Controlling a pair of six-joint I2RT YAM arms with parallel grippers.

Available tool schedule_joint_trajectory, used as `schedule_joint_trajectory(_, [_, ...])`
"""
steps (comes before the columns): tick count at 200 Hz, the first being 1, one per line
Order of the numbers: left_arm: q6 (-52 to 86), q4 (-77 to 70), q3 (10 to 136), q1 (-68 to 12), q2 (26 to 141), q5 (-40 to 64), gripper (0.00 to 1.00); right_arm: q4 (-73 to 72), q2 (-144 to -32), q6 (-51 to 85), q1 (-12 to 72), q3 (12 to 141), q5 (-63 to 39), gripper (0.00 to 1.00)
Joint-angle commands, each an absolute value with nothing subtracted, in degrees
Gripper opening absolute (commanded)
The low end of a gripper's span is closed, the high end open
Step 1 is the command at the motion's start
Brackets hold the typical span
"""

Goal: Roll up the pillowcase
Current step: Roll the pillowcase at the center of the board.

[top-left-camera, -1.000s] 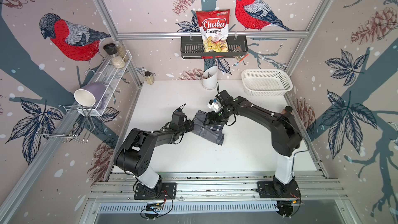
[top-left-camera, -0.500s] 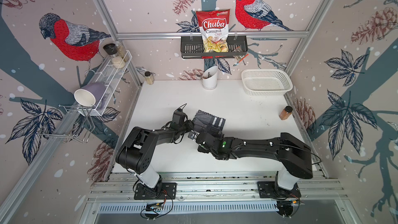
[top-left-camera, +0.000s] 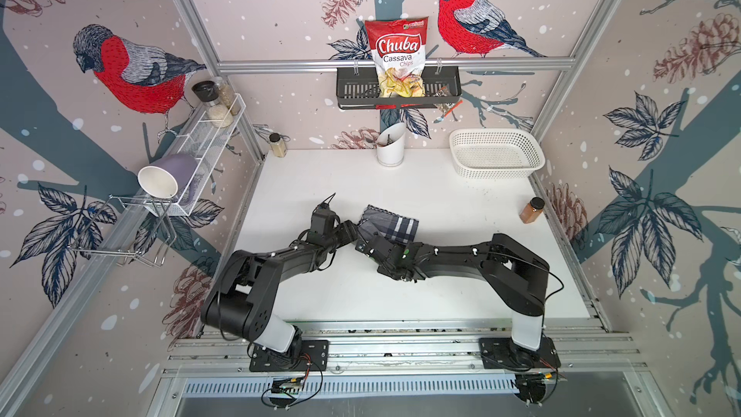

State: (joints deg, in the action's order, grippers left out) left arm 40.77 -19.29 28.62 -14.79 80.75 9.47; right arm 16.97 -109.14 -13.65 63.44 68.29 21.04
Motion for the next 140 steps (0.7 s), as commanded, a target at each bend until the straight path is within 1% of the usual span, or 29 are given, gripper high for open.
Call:
schedule_joint_trajectory(1, [43.8, -22.4, 26.2, -12.0, 74.6, 10.8, 0.75, 23.2, -107.0, -6.0, 59.9, 70.5, 6.9, 0.00])
schedule_joint_trajectory(10, [42.3, -20.7, 26.8, -11.6, 72.9, 11.8, 0.75, 25.5, -106.7, -3.3, 57.3, 71.8, -0.2, 0.00])
schedule_joint_trajectory(26, [38.6, -17.5, 29.2, -11.7, 71.9, 15.5, 0.75, 29.5, -107.1, 2.0, 51.4, 75.0, -15.8, 0.00])
schedule_joint_trajectory(44, [35.3, -16.4, 30.1, -12.3, 71.2, 19.1, 0.76, 33.4, -110.1, 4.2, 45.5, 77.9, -36.6, 0.00])
schedule_joint_trajectory(62, [32.4, -17.5, 29.4, -14.7, 69.7, 18.5, 0.78, 34.8, -113.4, 6.3, 41.9, 80.4, -47.9, 0.00])
schedule_joint_trajectory(69, [31.3, -18.7, 29.0, -15.9, 69.7, 18.4, 0.81, 35.0, -114.8, 5.7, 41.0, 81.4, -52.2, 0.00])
schedule_joint_trajectory(73, [30.8, -19.3, 28.9, -16.5, 69.9, 18.3, 0.85, 35.0, -115.4, 5.6, 40.5, 81.9, -53.9, 0.00])
schedule_joint_trajectory(78, [30.5, -19.7, 29.0, -17.3, 70.4, 17.8, 0.92, 34.6, -116.2, 5.9, 40.1, 82.2, -55.2, 0.00])
schedule_joint_trajectory(84, [30.3, -20.1, 29.2, -18.2, 71.4, 17.3, 0.94, 34.4, -117.2, 6.1, 39.7, 82.8, -56.4, 0.00])
schedule_joint_trajectory(93, [29.8, -21.7, 29.2, -19.2, 73.2, 17.4, 0.92, 35.0, -119.0, 4.9, 39.2, 83.8, -59.6, 0.00])
schedule_joint_trajectory(105, [30.1, -22.6, 29.8, -20.3, 76.1, 16.1, 0.91, 37.9, -121.9, 2.0, 38.7, 86.2, -64.1, 0.00])
schedule_joint_trajectory(115, [30.1, -22.8, 30.5, -20.9, 78.7, 14.2, 0.91, 39.4, -123.8, 1.0, 38.4, 87.5, -64.8, 0.00])
schedule_joint_trajectory(119, [30.1, -22.9, 30.8, -21.1, 79.7, 13.7, 0.90, 39.7, -124.5, 0.9, 38.4, 87.9, -64.0, 0.00])
schedule_joint_trajectory(120, [30.0, -22.9, 30.9, -21.1, 79.9, 13.6, 0.89, 39.8, -124.7, 0.8, 38.3, 88.0, -63.8, 0.03])
schedule_joint_trajectory(122, [30.0, -22.8, 31.0, -21.1, 80.4, 13.3, 0.88, 40.0, -124.9, 0.8, 38.3, 88.2, -63.3, 0.07])
schedule_joint_trajectory(140, [29.9, -22.3, 32.3, -21.2, 84.8, 10.4, 0.76, 40.4, -126.3, 0.7, 37.6, 88.8, -59.7, 0.17])
